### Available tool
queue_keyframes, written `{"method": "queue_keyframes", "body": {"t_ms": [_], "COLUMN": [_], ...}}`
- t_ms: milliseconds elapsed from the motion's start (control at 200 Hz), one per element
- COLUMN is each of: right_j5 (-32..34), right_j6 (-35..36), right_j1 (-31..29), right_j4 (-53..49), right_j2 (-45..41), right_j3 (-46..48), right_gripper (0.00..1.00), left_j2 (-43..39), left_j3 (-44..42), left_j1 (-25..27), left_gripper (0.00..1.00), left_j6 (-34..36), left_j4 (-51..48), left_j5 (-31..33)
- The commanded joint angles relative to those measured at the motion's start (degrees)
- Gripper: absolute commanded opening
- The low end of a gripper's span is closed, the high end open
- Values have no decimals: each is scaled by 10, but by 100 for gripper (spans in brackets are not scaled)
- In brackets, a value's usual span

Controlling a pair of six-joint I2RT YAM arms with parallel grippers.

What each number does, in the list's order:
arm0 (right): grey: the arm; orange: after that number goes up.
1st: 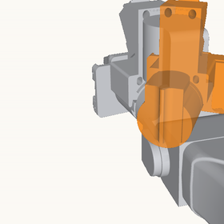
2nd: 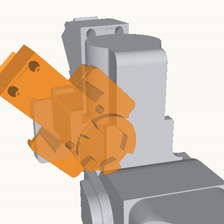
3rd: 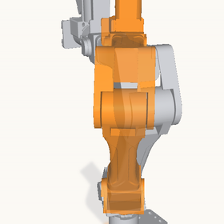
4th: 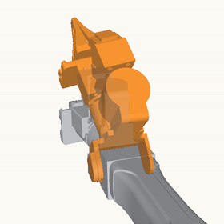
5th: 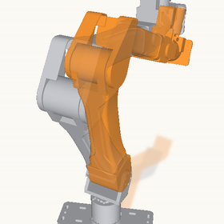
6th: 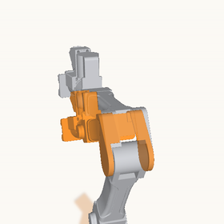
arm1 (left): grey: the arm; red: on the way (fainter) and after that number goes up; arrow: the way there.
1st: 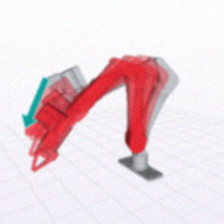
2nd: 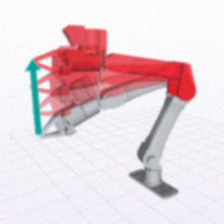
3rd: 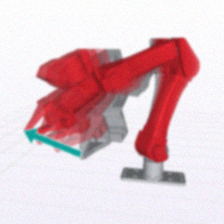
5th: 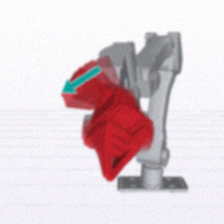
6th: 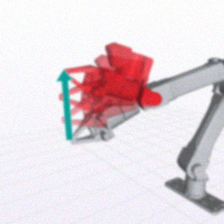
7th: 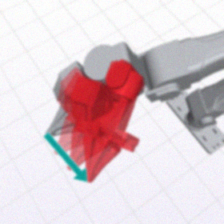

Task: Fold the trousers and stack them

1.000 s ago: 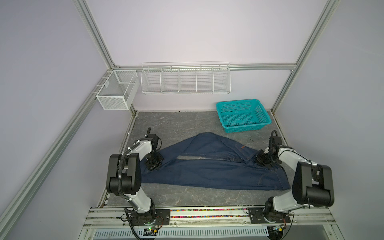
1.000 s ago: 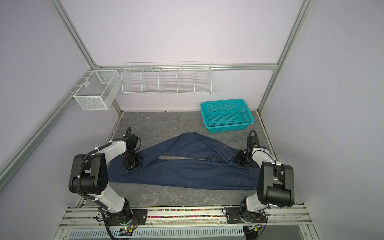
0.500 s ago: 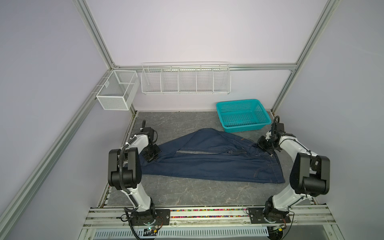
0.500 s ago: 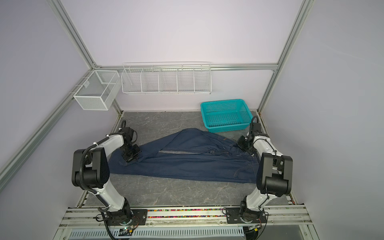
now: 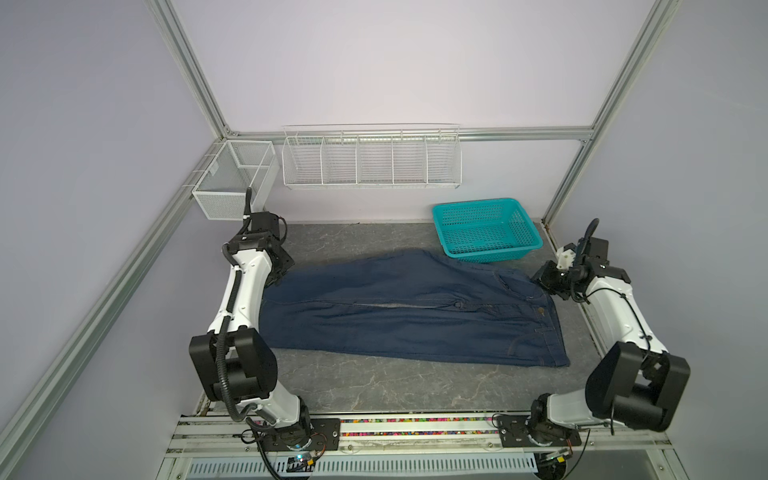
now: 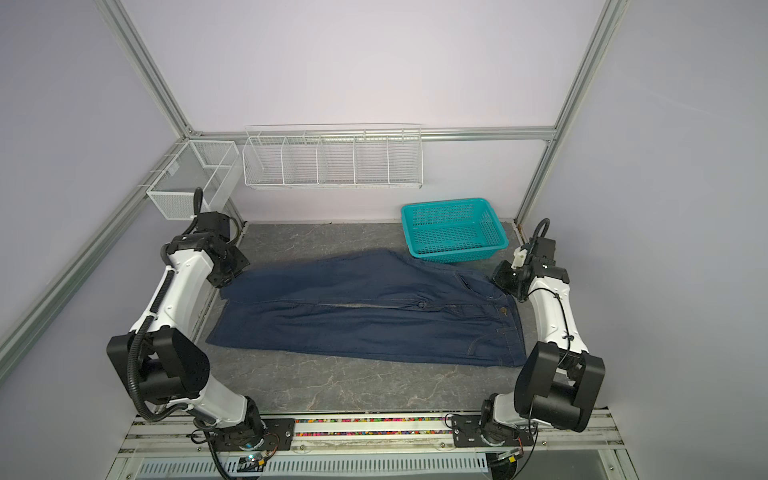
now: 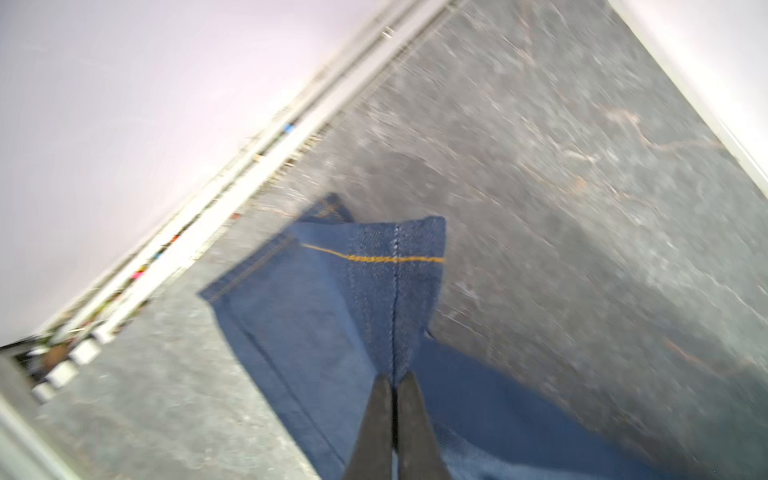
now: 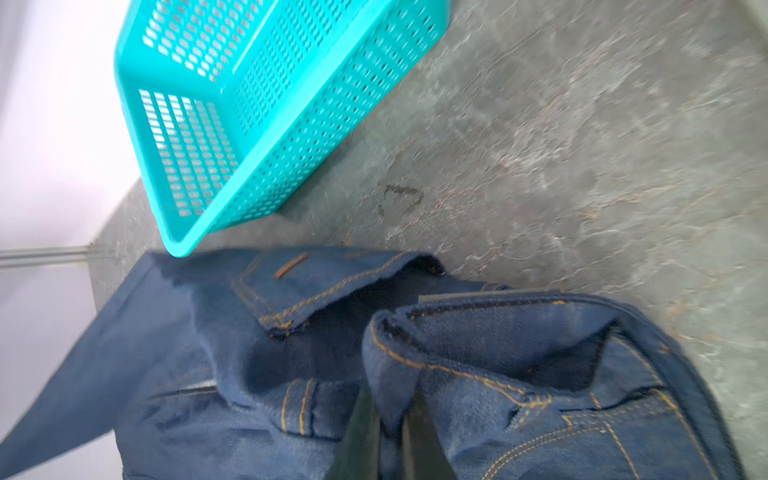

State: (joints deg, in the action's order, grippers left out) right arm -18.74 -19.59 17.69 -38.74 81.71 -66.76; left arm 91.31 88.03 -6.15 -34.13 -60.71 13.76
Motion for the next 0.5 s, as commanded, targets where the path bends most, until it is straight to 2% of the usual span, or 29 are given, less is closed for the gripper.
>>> {"method": "queue_keyframes", "body": {"t_ms": [0, 300, 495], "right_j5": [-26, -47, -61], "right_j6": [15, -3, -56], "right_j1": [23, 70, 112], "right_j4": [-3, 20, 66], "right_j2": [-15, -16, -22], "right_j3": [1, -25, -20], "right_gripper": [6, 6, 6], "left_j2": [-13, -5, 24], "left_j3": [-7, -4, 22], "left_j1": [-29, -50, -50], "left_gripper": [0, 0, 0], "left_j6": [6, 30, 41], "left_j4": [-21, 44, 72], "left_j5": [41, 32, 14]}}
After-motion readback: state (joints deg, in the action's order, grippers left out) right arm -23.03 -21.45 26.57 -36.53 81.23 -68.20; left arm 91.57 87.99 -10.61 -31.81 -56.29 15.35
